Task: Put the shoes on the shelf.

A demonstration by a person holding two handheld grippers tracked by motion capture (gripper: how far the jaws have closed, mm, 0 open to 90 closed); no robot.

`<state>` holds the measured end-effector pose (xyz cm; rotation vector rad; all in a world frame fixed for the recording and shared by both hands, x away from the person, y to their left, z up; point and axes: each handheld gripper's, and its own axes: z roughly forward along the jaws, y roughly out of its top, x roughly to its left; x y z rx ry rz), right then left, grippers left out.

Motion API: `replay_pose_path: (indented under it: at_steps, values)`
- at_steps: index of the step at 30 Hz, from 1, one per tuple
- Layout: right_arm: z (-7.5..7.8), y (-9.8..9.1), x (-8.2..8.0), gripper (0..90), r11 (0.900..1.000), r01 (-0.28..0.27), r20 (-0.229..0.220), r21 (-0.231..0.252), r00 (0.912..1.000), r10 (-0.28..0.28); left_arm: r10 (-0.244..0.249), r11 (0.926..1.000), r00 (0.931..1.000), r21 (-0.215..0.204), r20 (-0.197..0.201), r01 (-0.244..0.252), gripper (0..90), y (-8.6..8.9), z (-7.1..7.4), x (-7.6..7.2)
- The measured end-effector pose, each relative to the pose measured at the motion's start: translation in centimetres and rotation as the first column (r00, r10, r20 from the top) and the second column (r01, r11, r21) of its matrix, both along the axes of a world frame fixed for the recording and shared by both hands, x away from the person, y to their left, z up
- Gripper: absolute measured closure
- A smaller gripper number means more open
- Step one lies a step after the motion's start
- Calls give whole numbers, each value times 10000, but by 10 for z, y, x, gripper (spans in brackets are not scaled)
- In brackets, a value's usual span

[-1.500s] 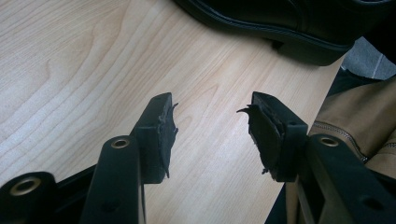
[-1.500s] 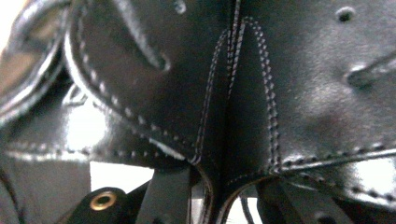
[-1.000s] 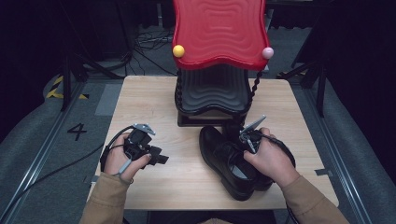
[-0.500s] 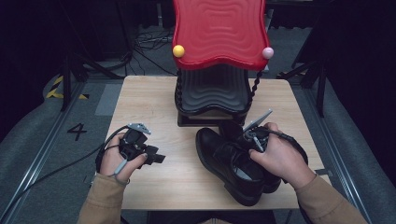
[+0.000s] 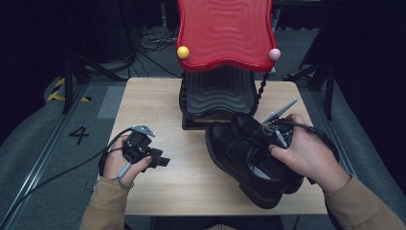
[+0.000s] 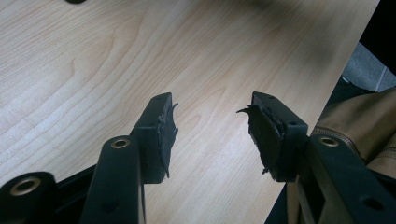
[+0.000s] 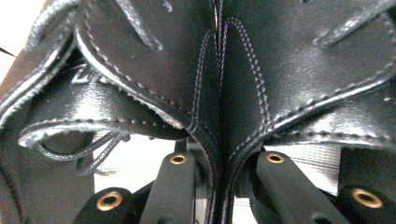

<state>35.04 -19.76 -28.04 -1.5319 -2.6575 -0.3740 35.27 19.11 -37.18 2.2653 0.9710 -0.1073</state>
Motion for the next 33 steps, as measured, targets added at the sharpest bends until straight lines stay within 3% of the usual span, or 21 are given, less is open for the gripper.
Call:
replay_pose_path:
  at_steps: [8,22,33]
  values:
    - [24,-5,0,815,9997,126,166,228,9998,-129,-14,10000,10000,-26,27,14,508,-1,1,0]
    - [65,-5,4,814,9998,148,509,165,9986,-156,52,10000,10000,-8,52,-52,508,1,2,0]
    - [116,-9,8,815,9992,231,590,330,9979,-250,254,9997,9997,-41,65,-253,506,7,2,-3]
